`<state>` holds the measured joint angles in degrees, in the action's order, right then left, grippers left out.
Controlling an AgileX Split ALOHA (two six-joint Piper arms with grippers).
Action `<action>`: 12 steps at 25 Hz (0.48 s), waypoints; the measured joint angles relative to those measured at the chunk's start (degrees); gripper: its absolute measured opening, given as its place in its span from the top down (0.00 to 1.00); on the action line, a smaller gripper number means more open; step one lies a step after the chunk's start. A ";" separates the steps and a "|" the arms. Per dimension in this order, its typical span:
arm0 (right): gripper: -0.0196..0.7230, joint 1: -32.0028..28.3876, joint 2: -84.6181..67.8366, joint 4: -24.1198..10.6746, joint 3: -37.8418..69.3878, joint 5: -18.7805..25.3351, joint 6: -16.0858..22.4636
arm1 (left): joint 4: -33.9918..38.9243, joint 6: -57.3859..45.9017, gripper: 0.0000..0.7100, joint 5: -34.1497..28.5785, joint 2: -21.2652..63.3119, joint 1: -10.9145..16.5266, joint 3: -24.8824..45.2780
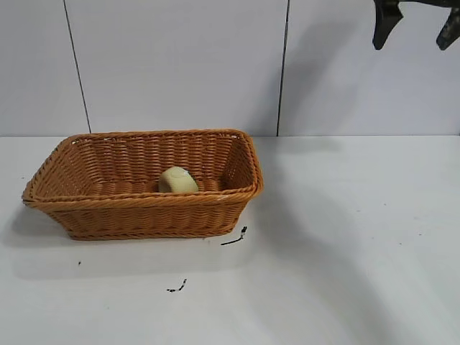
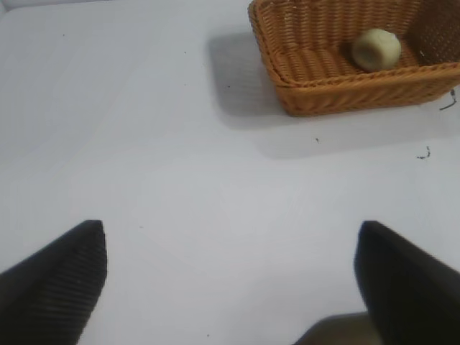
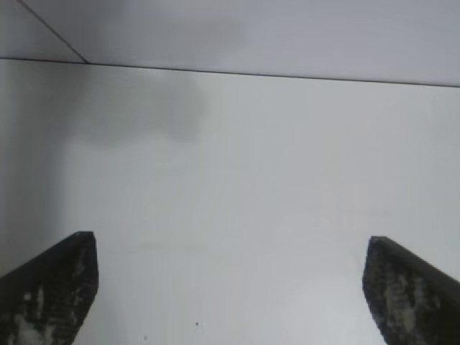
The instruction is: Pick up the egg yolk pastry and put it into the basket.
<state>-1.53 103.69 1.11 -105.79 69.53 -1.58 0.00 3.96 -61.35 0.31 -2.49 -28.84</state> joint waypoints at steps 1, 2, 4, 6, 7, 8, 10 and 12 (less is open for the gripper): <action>0.04 0.00 -3.33 0.00 3.13 -0.05 0.00 | 0.00 0.00 0.02 0.00 0.00 0.00 0.00; 0.04 0.00 -6.17 0.00 6.97 -0.05 -0.06 | 0.00 0.00 0.02 0.00 0.00 0.00 0.00; 0.04 0.00 -13.05 0.00 14.86 -0.10 -0.12 | 0.00 0.00 0.02 0.00 0.00 0.00 0.00; 0.04 0.00 -19.30 0.01 22.30 -0.10 -0.60 | 0.00 0.00 0.02 0.00 0.00 0.00 0.00; 0.04 0.00 -22.67 0.01 26.41 -0.10 -0.79 | 0.00 0.00 0.02 0.00 0.00 0.00 0.00; 0.04 0.00 -25.92 0.01 29.81 -0.10 -0.91 | 0.00 0.00 0.02 0.00 0.00 0.00 0.00; 0.04 0.00 -31.56 0.06 37.94 -0.11 -0.97 | 0.00 0.00 0.02 0.00 0.00 0.00 0.00; 0.04 0.00 -37.40 0.11 45.35 -0.16 -1.02 | 0.00 0.00 0.02 0.00 0.00 0.00 0.00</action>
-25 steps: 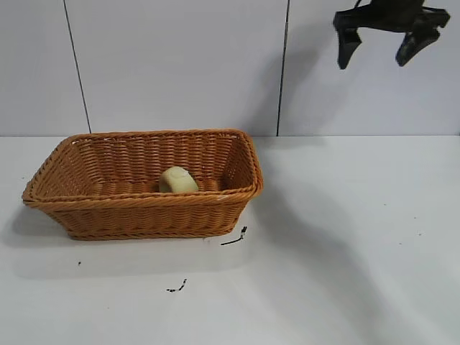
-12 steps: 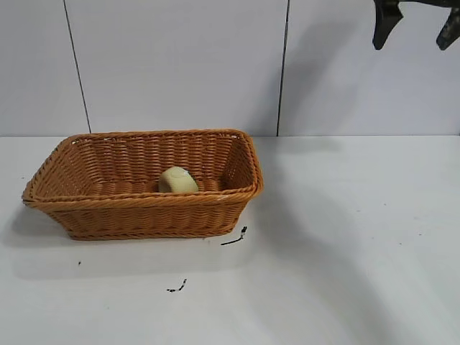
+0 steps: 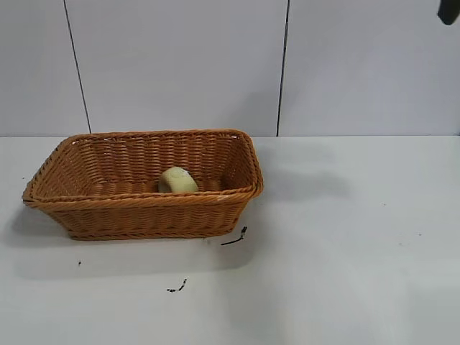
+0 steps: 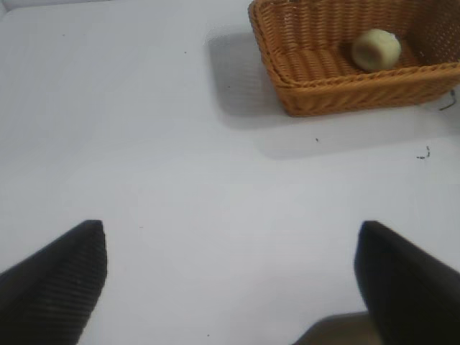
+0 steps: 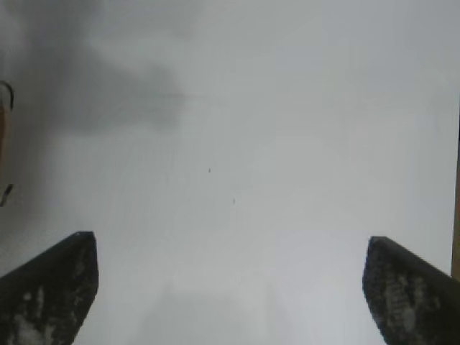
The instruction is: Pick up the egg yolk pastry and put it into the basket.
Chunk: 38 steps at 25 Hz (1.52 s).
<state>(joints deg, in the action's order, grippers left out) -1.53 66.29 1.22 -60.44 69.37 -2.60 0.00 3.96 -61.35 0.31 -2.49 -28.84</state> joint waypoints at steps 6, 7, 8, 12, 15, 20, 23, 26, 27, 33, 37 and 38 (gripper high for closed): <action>0.04 0.00 -15.97 0.11 20.62 -6.85 0.00 | 0.00 0.00 0.02 0.00 0.00 0.00 0.00; 0.04 0.00 -18.59 0.19 22.85 -8.02 0.00 | 0.00 0.00 0.02 0.00 0.00 0.00 0.00; 0.04 0.00 -20.72 0.19 25.14 -8.59 0.00 | 0.00 0.00 0.02 0.00 0.00 0.00 0.00; 0.04 0.00 -30.31 0.23 31.17 -9.43 0.38 | 0.00 0.00 0.02 0.00 0.00 0.00 0.00; 0.04 0.00 -35.80 0.23 32.14 -9.50 0.92 | 0.00 0.00 0.02 0.00 0.00 0.00 0.00; 0.04 0.00 -42.22 0.23 32.14 -10.39 1.10 | 0.00 0.00 0.02 0.00 0.00 0.00 0.00; 0.04 0.00 -46.35 0.23 32.14 -10.39 1.10 | 0.00 0.00 0.02 0.00 0.00 0.00 0.00; 0.04 0.00 -50.98 0.23 32.34 -10.46 1.10 | 0.00 0.00 0.02 0.00 0.00 0.00 0.00; 0.04 0.00 -52.72 0.23 32.39 -10.46 1.10 | 0.00 0.00 0.02 0.00 0.00 0.00 0.00; 0.04 0.00 -62.92 0.23 32.39 -10.46 1.10 | 0.00 0.00 0.02 0.00 0.00 0.00 0.00; 0.04 0.43 -66.47 0.23 32.39 -10.38 1.10 | 0.00 0.00 0.02 0.00 0.00 0.00 0.00; 0.04 0.79 -66.53 0.23 32.39 -10.38 1.10 | 0.00 0.00 0.02 0.00 0.00 0.00 0.00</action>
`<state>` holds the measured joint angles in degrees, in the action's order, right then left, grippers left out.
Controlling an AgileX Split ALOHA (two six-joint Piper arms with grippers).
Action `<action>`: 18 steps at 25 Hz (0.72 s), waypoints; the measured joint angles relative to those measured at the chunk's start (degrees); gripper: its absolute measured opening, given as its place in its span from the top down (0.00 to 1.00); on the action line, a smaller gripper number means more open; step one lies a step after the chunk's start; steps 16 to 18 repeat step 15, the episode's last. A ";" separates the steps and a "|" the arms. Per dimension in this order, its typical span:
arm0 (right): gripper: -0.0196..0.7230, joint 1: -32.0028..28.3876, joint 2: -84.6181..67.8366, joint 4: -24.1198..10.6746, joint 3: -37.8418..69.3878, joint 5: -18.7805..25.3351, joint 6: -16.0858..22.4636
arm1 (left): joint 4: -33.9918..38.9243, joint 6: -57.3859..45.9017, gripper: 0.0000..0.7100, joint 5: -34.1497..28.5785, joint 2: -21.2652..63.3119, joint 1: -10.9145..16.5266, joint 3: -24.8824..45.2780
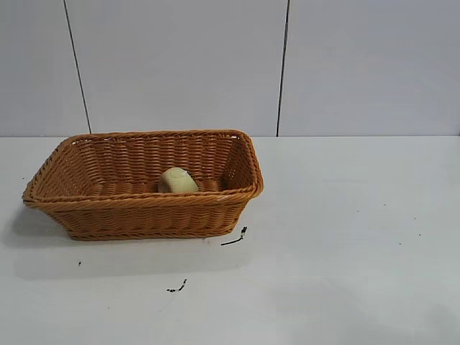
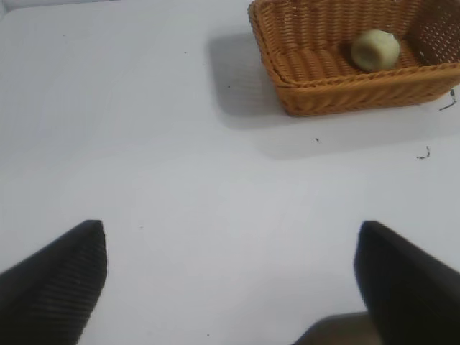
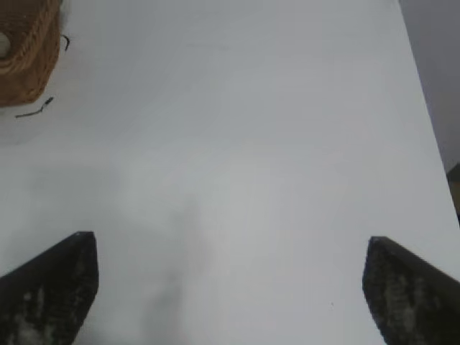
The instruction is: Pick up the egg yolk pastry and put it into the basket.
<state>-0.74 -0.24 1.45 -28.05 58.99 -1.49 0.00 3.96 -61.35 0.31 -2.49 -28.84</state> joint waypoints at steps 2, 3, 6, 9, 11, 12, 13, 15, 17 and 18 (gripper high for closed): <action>0.04 0.38 -0.07 0.00 0.00 0.00 0.00 | 0.00 0.00 0.02 0.00 0.00 0.00 0.00; 0.04 0.58 -0.07 0.00 0.00 0.00 0.00 | 0.00 0.00 0.02 0.00 0.00 0.00 0.00; 0.04 0.74 -0.07 0.00 0.00 0.00 0.18 | 0.00 0.00 0.02 0.00 0.00 0.00 0.00; 0.04 0.74 -0.07 0.00 0.00 0.00 0.24 | 0.00 0.00 0.02 0.00 0.00 0.00 0.00; 0.04 0.74 -0.07 0.00 0.00 0.00 0.31 | 0.00 0.00 0.02 0.00 0.00 0.00 0.00; 0.04 0.74 -0.07 0.00 0.00 0.00 0.31 | 0.00 0.00 0.02 0.00 0.00 0.00 0.00; 0.04 0.74 -0.07 0.00 0.00 0.00 0.31 | 0.00 0.00 0.02 0.00 0.00 0.00 0.00; 0.04 0.74 -0.07 0.00 0.00 0.00 0.42 | 0.00 0.00 0.02 0.00 0.00 0.00 0.00; 0.04 0.74 -0.07 0.00 0.00 0.00 0.42 | 0.00 0.00 0.02 0.00 0.00 0.00 0.00; 0.04 0.74 -0.07 0.00 0.00 0.00 0.42 | 0.00 0.00 0.02 0.00 0.00 0.00 0.00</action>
